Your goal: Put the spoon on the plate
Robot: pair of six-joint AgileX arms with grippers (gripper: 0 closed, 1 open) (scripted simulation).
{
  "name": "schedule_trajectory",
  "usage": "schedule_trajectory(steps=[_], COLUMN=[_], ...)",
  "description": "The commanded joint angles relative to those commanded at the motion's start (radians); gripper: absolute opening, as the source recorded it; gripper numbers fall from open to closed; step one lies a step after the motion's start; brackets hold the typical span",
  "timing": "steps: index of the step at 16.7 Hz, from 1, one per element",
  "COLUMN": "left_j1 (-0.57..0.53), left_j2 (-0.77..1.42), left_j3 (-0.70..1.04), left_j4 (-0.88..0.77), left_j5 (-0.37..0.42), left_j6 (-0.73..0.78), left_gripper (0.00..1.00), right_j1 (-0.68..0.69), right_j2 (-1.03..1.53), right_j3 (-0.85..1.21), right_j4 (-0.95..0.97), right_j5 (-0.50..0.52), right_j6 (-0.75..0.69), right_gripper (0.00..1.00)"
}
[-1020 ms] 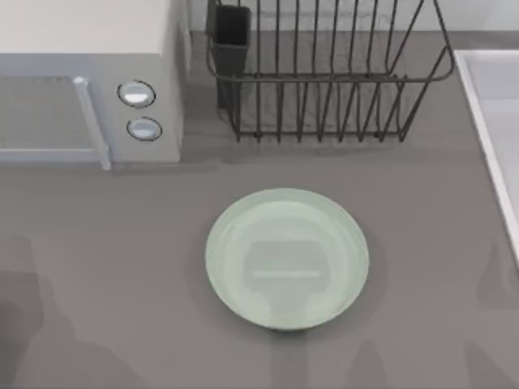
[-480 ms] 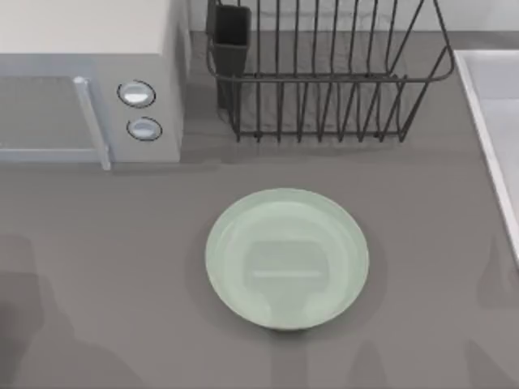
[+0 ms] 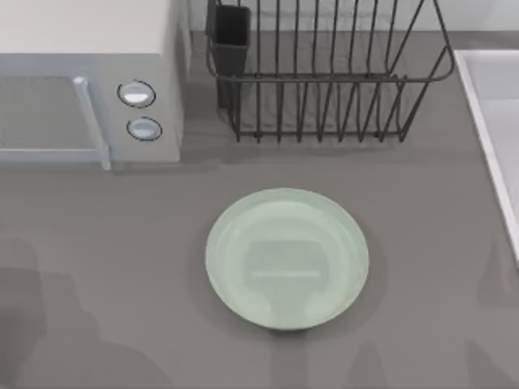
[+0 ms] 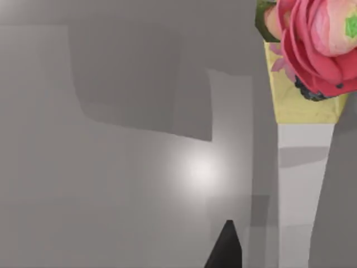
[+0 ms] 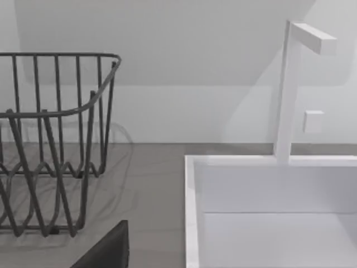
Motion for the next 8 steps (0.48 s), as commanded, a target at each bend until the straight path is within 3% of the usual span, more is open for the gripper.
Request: schedule_trajectory(steps=[4, 8], left_j1=[-0.001, -0.002], left_j2=[-0.077, -0.111], left_j3=[0.113, 0.155], left_j4=[-0.205, -0.261], left_j5=[0.0, 0.0], left_j6=[-0.006, -0.009], left_gripper=[0.0, 0.0], right_j1=[0.0, 0.0], right_j2=[0.0, 0.0], right_j3=[0.0, 0.0], right_j4=[0.0, 0.0], right_j5=[0.0, 0.0], right_j6=[0.0, 0.0], right_gripper=[1.0, 1.0])
